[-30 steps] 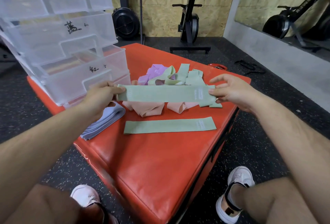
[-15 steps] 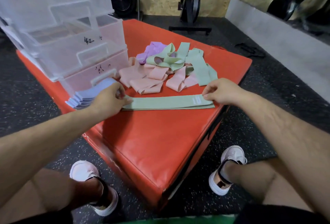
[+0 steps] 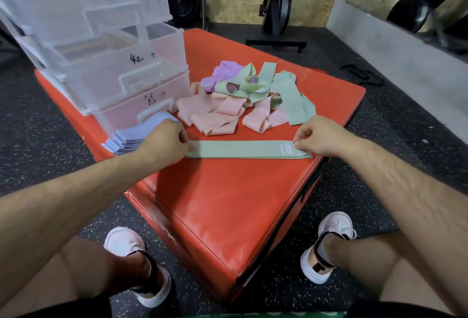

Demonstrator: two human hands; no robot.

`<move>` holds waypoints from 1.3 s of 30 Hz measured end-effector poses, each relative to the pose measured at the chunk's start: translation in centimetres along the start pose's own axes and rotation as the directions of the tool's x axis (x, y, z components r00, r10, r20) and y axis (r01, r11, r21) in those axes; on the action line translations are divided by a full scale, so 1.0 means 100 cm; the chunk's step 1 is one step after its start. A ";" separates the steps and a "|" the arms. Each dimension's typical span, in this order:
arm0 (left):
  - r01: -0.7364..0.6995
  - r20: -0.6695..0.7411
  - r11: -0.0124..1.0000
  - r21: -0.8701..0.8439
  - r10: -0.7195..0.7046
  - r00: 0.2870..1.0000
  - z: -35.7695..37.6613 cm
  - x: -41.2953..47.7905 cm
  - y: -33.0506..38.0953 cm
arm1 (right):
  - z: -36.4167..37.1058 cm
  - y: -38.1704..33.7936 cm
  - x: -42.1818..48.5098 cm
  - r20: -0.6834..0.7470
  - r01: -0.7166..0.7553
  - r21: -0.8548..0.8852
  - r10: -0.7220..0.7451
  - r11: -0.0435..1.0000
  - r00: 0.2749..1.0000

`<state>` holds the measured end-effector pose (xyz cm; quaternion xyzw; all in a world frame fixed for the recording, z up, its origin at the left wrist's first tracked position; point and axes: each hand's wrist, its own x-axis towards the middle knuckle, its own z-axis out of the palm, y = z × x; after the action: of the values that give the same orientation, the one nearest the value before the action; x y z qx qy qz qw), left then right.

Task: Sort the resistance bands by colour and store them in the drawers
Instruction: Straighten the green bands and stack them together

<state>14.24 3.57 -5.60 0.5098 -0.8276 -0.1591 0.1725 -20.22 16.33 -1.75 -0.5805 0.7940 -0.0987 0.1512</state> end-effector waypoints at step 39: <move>-0.263 -0.359 0.870 -0.416 0.108 0.927 -0.034 0.134 0.099 | -0.040 -0.084 0.085 -0.224 0.376 0.263 -0.323 0.888 0.920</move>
<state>2.33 -4.55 3.42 0.3907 -0.7726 -0.2458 0.4358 -16.51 5.58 3.75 -0.6735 0.6618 -0.2944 0.1476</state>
